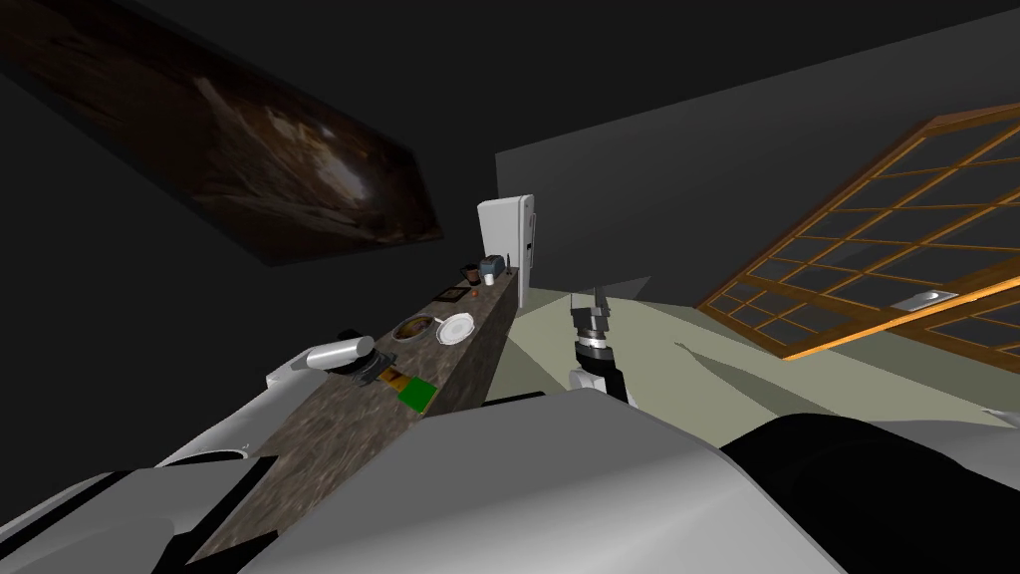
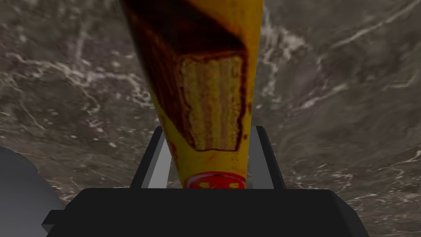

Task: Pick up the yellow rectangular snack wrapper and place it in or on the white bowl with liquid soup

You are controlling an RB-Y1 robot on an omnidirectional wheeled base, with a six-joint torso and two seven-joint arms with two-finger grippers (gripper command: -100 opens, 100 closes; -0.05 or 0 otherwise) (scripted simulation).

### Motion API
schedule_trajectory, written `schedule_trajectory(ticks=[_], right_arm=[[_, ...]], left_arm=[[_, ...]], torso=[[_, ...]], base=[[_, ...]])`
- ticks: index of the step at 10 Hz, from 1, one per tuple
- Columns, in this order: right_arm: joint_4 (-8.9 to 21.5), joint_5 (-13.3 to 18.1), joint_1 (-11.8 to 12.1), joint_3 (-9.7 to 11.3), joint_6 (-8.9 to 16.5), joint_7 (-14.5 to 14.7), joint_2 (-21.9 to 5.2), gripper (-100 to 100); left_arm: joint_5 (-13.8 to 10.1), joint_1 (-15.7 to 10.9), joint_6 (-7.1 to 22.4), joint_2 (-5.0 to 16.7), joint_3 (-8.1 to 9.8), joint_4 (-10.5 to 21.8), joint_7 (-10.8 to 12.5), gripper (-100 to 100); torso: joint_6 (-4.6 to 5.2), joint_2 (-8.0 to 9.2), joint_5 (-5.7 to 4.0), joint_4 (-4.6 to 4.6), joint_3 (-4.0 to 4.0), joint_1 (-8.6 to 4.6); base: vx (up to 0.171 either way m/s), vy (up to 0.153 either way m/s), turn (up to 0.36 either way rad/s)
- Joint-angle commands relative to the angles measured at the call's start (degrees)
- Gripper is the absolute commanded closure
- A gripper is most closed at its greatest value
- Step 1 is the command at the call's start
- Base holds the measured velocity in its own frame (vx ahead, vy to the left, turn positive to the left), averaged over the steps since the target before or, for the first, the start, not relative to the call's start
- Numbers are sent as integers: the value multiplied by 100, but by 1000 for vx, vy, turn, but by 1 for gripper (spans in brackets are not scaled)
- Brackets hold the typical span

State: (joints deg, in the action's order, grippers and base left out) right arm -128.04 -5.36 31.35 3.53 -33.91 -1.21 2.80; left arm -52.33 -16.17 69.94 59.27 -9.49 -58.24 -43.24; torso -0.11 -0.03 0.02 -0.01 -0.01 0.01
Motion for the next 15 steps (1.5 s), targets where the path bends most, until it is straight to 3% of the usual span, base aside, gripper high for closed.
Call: schedule_trajectory(ticks=[1,2,3,4,5,6,11,15], right_arm=[[0,0,0,0,0,0,0,0],[0,0,0,0,0,0,0,0],[0,0,0,0,0,0,0,0],[0,0,0,0,0,0,0,0],[0,0,0,0,0,0,0,0],[0,0,0,0,0,0,0,0],[0,0,0,0,0,0,0,0],[0,0,1,0,0,0,0,0]], left_arm=[[0,0,0,0,0,0,0,100],[0,0,0,0,-1,-1,-1,0],[-109,-48,174,154,23,-129,-12,100],[-58,18,61,81,17,-102,4,100],[-65,19,80,94,21,-116,5,0],[-64,26,24,272,92,-146,-40,100],[-181,248,-131,820,323,-186,-226,100],[-408,557,-277,1394,523,-180,-442,100]], torso=[[0,0,0,0,0,0],[0,0,0,0,0,0],[-1,0,0,0,0,0],[-5,6,-5,3,4,-13],[-2,7,-3,2,4,-12],[-2,4,-2,1,3,-7],[0,-7,-20,0,-3,-28],[4,-27,-21,-5,-15,-28]], base=[[0,0,0],[0,0,0],[-11,-38,69],[-6,-24,26],[0,0,0],[-9,-37,-17],[22,-50,-28],[76,-29,-53]])
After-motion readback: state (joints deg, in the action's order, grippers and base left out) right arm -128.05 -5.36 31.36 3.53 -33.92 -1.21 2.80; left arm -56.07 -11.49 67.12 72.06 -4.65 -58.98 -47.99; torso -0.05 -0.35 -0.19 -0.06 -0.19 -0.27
